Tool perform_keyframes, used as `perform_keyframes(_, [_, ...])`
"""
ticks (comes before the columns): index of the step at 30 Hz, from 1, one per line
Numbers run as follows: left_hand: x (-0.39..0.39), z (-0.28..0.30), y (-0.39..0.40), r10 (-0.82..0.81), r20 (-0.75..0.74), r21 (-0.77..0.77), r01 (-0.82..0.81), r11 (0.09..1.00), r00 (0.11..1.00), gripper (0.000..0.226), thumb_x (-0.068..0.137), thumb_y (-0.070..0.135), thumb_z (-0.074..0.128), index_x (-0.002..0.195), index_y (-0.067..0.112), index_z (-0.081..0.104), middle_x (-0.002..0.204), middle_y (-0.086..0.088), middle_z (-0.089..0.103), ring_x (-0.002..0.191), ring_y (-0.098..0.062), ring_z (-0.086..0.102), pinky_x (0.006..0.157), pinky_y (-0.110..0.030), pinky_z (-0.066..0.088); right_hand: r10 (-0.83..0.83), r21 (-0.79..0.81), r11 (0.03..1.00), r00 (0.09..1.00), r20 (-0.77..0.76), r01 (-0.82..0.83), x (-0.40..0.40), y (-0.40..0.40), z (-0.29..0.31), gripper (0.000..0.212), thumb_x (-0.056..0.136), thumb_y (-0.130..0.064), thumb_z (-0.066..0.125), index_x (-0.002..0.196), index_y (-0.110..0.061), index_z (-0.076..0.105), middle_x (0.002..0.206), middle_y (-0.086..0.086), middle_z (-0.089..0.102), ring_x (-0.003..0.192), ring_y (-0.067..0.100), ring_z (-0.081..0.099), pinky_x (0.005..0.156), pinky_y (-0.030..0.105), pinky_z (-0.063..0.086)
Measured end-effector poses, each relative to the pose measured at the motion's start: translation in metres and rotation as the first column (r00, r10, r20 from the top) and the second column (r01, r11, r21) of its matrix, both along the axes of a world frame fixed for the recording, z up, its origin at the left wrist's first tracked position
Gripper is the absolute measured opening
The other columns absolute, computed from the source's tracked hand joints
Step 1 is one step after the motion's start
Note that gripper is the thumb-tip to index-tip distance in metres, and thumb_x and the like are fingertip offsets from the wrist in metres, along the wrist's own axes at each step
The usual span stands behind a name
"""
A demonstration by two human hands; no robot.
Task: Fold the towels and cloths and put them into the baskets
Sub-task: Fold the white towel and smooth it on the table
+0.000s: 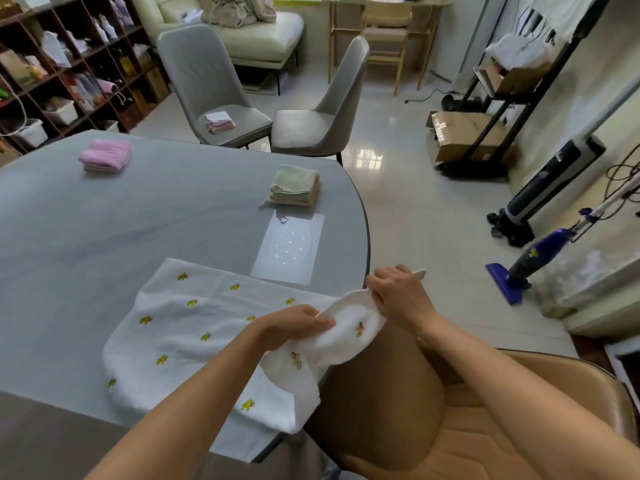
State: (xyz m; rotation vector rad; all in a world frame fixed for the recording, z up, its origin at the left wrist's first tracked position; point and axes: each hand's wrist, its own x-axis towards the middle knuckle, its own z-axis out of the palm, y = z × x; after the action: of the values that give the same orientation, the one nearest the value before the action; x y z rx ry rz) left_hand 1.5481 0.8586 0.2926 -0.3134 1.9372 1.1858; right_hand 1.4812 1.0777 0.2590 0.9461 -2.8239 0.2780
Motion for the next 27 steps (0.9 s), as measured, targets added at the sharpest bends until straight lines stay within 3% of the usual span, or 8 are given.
perform_keyframes(3, [-0.009, 0.020, 0.034, -0.069, 0.025, 0.142, 0.064, 0.988, 0.997, 0.028, 0.093, 0.047, 0.056, 0.106, 0.023, 0.061, 0.093, 0.002, 0.068, 0.081, -0.011, 0.066, 0.070, -0.023, 0.054, -0.084, 0.057, 0.995, 0.994, -0.065, 0.087, -0.004, 0.025, 0.021, 0.021, 0.077, -0.017, 0.042, 0.059, -0.016, 0.053, 0.058, 0.000, 0.053, 0.051, 0.020, 0.051, 0.064, 0.026, 0.033])
perform_keyframes(7, [-0.013, 0.031, 0.030, -0.022, 0.021, 0.285, 0.015, 0.958, 1.000, 0.034, 0.091, 0.046, 0.057, 0.114, 0.021, 0.060, 0.097, -0.004, 0.069, 0.083, -0.015, 0.068, 0.072, -0.029, 0.057, -0.095, -0.010, 0.995, 0.990, -0.101, 0.095, -0.014, 0.032, 0.032, 0.023, 0.085, -0.023, 0.040, 0.075, -0.014, 0.058, 0.075, 0.002, 0.060, 0.069, 0.022, 0.054, 0.075, 0.031, 0.038])
perform_keyframes(11, [0.003, 0.025, -0.023, 0.209, -0.032, 0.214, -0.197, 0.957, 0.977, 0.032, 0.092, 0.043, 0.058, 0.102, 0.015, 0.068, 0.095, -0.010, 0.072, 0.081, -0.021, 0.069, 0.072, -0.034, 0.056, 0.041, -0.038, 0.998, 0.984, -0.174, -0.048, -0.029, -0.020, 0.030, 0.013, 0.085, -0.016, 0.044, 0.082, -0.014, 0.056, 0.078, 0.003, 0.059, 0.073, 0.025, 0.054, 0.079, 0.030, 0.029])
perform_keyframes(14, [0.026, 0.012, -0.078, 0.406, -0.154, 0.092, -0.396, 0.913, 0.901, 0.027, 0.094, 0.033, 0.059, 0.090, 0.008, 0.070, 0.080, -0.004, 0.068, 0.066, -0.014, 0.063, 0.059, -0.022, 0.053, 0.176, -0.009, 0.983, 0.960, -0.218, -0.182, -0.037, -0.092, 0.014, 0.016, 0.075, -0.001, 0.062, 0.083, -0.015, 0.059, 0.078, 0.002, 0.058, 0.073, 0.024, 0.055, 0.082, 0.031, 0.030])
perform_keyframes(18, [0.070, -0.004, -0.151, 0.595, -0.294, 0.030, -0.615, 0.788, 0.748, 0.018, 0.085, 0.021, 0.066, 0.072, 0.011, 0.059, 0.067, -0.002, 0.053, 0.062, -0.014, 0.049, 0.055, -0.022, 0.040, 0.313, 0.018, 0.949, 0.932, -0.184, -0.315, -0.032, -0.191, 0.006, 0.030, 0.060, 0.008, 0.062, 0.082, -0.013, 0.062, 0.075, 0.004, 0.059, 0.074, 0.028, 0.057, 0.086, 0.033, 0.031])
perform_keyframes(21, [0.097, -0.013, -0.193, 0.598, -0.414, -0.186, -0.706, 0.683, 0.687, 0.027, 0.087, 0.019, 0.065, 0.061, 0.016, 0.057, 0.057, 0.003, 0.049, 0.057, -0.015, 0.045, 0.048, -0.021, 0.033, 0.384, 0.009, 0.922, 0.913, -0.138, -0.386, -0.029, -0.256, 0.001, 0.032, 0.058, 0.012, 0.061, 0.081, -0.010, 0.062, 0.073, 0.007, 0.059, 0.075, 0.032, 0.058, 0.094, 0.036, 0.030])
perform_keyframes(25, [0.118, -0.035, -0.237, 0.655, -0.535, -0.382, -0.844, 0.375, 0.533, 0.029, 0.087, 0.030, 0.064, 0.061, 0.016, 0.057, 0.061, 0.000, 0.056, 0.068, -0.022, 0.055, 0.057, -0.028, 0.033, 0.491, 0.046, 0.871, 0.863, -0.119, -0.490, -0.031, -0.339, -0.022, 0.030, 0.067, 0.012, 0.061, 0.089, -0.009, 0.064, 0.080, 0.009, 0.062, 0.086, 0.034, 0.058, 0.106, 0.041, 0.028])
perform_keyframes(27, [0.122, -0.054, -0.252, 0.698, -0.524, -0.408, -0.863, 0.297, 0.488, 0.029, 0.086, 0.032, 0.063, 0.061, 0.017, 0.057, 0.069, -0.002, 0.063, 0.074, -0.025, 0.061, 0.060, -0.028, 0.039, 0.532, 0.050, 0.847, 0.840, -0.111, -0.530, -0.035, -0.370, -0.036, 0.029, 0.074, 0.011, 0.057, 0.095, -0.007, 0.064, 0.087, 0.011, 0.063, 0.093, 0.034, 0.058, 0.110, 0.045, 0.031])
